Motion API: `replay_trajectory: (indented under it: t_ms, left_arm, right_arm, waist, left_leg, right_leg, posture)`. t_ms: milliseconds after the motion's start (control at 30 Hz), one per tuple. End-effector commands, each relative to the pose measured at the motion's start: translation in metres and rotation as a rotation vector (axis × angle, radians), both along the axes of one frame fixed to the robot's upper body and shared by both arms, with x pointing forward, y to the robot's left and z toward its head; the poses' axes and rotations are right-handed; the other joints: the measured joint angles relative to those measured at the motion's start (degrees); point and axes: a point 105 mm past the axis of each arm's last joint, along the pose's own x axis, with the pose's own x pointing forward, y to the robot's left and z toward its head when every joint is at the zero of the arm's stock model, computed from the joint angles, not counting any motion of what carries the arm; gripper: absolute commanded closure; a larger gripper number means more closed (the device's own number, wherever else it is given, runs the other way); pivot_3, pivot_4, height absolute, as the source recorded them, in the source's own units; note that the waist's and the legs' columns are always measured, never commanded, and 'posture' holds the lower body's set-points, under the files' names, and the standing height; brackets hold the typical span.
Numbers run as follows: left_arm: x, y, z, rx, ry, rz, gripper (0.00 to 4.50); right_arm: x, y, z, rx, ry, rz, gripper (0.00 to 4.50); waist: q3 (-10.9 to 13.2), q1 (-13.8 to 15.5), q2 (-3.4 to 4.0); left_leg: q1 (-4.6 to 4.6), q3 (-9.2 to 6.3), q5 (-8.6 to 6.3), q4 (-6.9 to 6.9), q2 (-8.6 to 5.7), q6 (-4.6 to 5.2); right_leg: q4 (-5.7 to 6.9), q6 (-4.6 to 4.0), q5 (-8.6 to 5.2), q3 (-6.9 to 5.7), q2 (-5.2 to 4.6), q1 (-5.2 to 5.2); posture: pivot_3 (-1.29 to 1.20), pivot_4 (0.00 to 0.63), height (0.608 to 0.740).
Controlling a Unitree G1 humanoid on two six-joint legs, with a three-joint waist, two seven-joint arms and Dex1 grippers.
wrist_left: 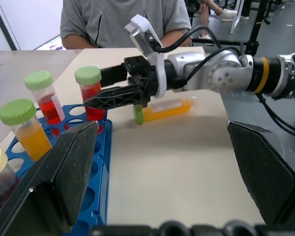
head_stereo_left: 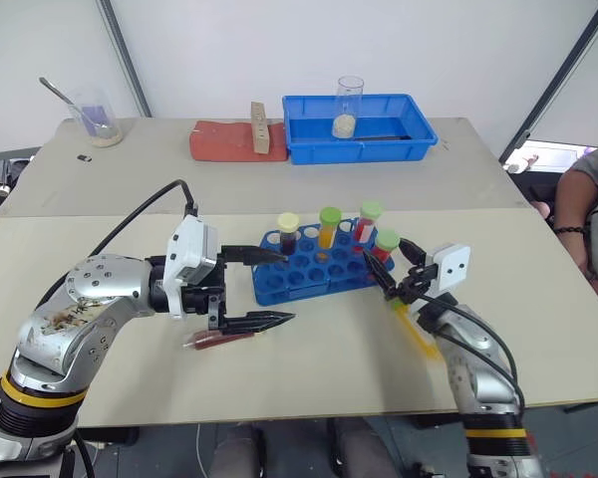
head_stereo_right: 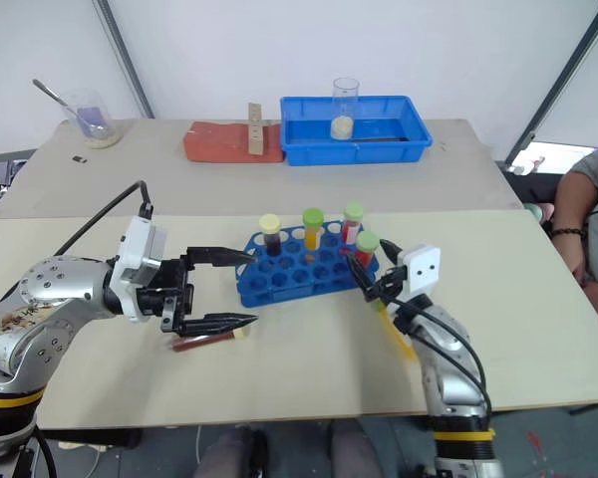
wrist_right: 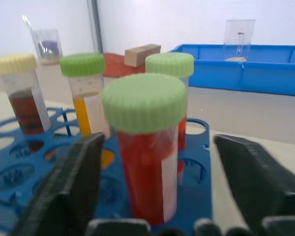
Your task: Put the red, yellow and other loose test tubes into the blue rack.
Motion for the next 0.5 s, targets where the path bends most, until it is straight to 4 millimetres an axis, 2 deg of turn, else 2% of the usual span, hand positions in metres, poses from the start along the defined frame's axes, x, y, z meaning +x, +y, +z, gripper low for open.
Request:
replay_trajectory:
  t_ms: [33,233,367,500]
  left_arm:
    - [-0.004,-0.003,0.003,0.011,-0.051,-0.009,0.0]
    - [-0.004,0.003,-0.01,0.119,-0.112,0.003,0.0]
    - [-0.008,0.002,-0.012,0.141,-0.13,-0.009,0.0]
    - [-0.019,-0.001,-0.017,0.168,-0.119,-0.065,0.0]
  right_arm:
    - [-0.011,-0.01,0.017,-0.061,-0.028,0.021,0.04]
    - [-0.042,-0.027,0.034,-0.226,0.057,0.083,0.04]
    - [-0.057,-0.039,0.032,-0.375,0.23,0.038,0.04]
    - [-0.058,-0.059,0.024,-0.495,0.42,-0.074,0.04]
  waist:
    - [0.0,0.04,0.0]
    - [0.0,0.24,0.0]
    - [0.0,0.33,-0.01]
    - [0.01,0.32,-0.03]
  left_leg:
    - [0.0,0.0,0.0,0.0,0.0,0.0]
    - [-0.02,0.01,0.0,-0.01,-0.01,0.0]
    - [0.0,0.02,0.0,-0.01,-0.01,0.0]
    - [0.01,0.0,0.0,0.03,-0.01,0.0]
  right_leg:
    - [0.0,-0.03,-0.02,0.0,0.0,0.0]
    - [-0.01,-0.05,-0.06,0.0,-0.01,-0.02]
    - [-0.01,-0.1,-0.09,0.01,-0.03,-0.02]
    - [-0.03,-0.09,-0.08,0.0,-0.03,-0.02]
  posture:
    - [0.0,0.15,0.729]
    - [0.0,0.15,0.729]
    - [0.0,0.15,0.729]
    - [0.0,0.15,0.729]
